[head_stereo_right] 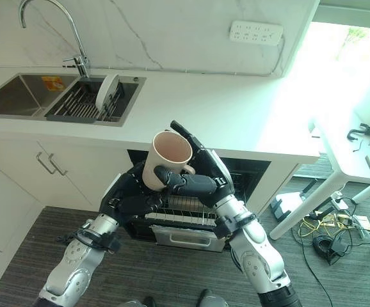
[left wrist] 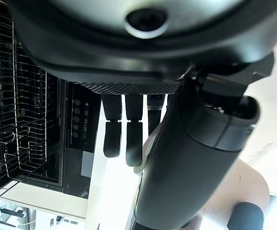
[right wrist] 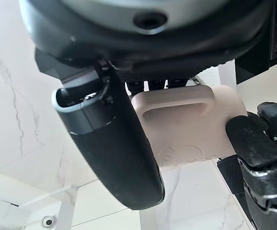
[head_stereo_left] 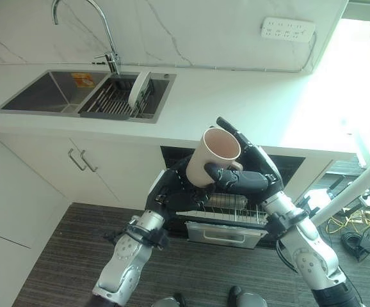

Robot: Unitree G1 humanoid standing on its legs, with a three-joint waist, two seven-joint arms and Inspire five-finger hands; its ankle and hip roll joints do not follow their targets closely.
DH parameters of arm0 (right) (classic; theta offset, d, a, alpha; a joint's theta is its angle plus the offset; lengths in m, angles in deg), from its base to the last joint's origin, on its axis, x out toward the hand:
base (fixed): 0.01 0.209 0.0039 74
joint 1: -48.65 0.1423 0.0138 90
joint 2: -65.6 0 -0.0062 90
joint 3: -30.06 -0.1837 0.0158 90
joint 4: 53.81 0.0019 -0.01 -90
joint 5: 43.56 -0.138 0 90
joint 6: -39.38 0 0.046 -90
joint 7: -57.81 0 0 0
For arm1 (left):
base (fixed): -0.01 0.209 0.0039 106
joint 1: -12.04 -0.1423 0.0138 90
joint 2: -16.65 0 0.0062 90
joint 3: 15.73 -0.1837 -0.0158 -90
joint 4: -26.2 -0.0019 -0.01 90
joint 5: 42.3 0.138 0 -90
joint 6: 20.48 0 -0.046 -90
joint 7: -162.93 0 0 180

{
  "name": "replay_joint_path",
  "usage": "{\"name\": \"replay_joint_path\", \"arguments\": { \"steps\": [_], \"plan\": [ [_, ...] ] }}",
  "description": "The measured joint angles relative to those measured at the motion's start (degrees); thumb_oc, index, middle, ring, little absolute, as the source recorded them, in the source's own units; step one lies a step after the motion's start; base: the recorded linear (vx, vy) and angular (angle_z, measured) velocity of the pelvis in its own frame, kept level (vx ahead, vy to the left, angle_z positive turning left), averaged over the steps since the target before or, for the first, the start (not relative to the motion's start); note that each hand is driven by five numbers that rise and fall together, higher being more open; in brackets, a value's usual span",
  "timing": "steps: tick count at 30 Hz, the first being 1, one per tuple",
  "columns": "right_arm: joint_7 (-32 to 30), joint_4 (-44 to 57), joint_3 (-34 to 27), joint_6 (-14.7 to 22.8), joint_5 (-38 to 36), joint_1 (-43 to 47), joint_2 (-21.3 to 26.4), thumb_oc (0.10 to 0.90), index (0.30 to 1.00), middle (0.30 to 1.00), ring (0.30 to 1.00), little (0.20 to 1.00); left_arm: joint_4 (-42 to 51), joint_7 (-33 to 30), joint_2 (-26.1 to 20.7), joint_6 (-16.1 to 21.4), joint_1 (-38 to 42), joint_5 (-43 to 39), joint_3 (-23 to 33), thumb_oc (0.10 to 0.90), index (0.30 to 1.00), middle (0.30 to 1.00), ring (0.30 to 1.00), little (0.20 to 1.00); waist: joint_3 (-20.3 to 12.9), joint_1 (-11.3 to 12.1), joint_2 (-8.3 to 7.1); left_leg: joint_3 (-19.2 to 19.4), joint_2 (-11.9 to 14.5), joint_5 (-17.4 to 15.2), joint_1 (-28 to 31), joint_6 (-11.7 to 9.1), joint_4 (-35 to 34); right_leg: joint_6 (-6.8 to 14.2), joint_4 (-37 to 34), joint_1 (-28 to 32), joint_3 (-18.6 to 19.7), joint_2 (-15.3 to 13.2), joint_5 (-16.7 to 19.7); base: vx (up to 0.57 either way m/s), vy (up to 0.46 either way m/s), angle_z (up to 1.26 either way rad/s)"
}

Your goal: Place the dishes in the dishwasher.

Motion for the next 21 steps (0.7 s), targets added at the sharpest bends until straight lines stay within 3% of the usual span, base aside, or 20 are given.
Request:
{"name": "replay_joint_path", "arguments": {
  "steps": [15,16,17,19,21],
  "plan": [
    [-0.51,-0.09,-0.66,-0.5,0.39,0.0,1.01,0.4,0.3,0.3,0.3,0.3,-0.04,0.45,0.03,-0.25,-0.01,0.02,-0.98,0.4,0.3,0.3,0.3,0.3,-0.56,-0.01,0.54,-0.01,0.08,0.04,-0.01,-0.05,0.03,-0.02,0.12,0.0,0.0,0.04,-0.01,0.0,0.0,0.0],
    [-0.62,-0.09,-0.56,-0.34,1.14,0.0,0.99,0.4,0.3,0.3,0.3,0.3,-0.09,0.43,0.04,-0.48,-0.01,0.0,-0.98,0.482,0.422,0.422,0.422,0.422,-0.56,-0.01,0.54,-0.01,0.08,0.05,-0.01,-0.05,0.04,-0.02,0.13,0.0,0.0,0.03,-0.01,0.0,0.0,0.0],
    [-1.52,-0.39,-0.03,-0.12,2.37,-0.01,0.99,0.4,0.3,0.3,0.3,0.3,-0.46,0.38,0.09,-1.3,0.0,-0.05,-1.05,0.8,0.9,0.9,0.9,0.9,-0.57,0.0,0.55,-0.01,0.08,0.04,-0.01,-0.04,0.04,-0.02,0.13,0.0,0.0,0.02,0.0,0.0,0.0,0.0],
    [-2.32,-0.48,-0.06,-0.01,3.03,-0.21,1.02,0.4,0.3,0.3,0.3,0.3,-0.59,0.36,0.07,-1.82,-0.02,0.01,-1.34,0.8,0.9,0.9,0.9,0.9,-0.58,-0.04,0.57,-0.01,0.07,0.04,-0.01,-0.04,0.03,-0.01,0.12,-0.01,-0.01,0.01,-0.01,0.0,0.0,0.0],
    [-2.72,-0.43,-0.71,2.97,3.38,-0.23,1.05,0.4,0.3,0.3,0.3,0.3,-2.09,0.04,0.02,-2.81,-0.07,0.11,-1.26,0.8,0.9,0.9,0.9,0.9,-0.78,-0.1,0.9,0.0,0.07,0.02,-0.01,-0.04,-0.01,-0.01,0.1,-0.01,0.0,0.02,-0.03,0.0,0.0,0.0]
  ]
}}
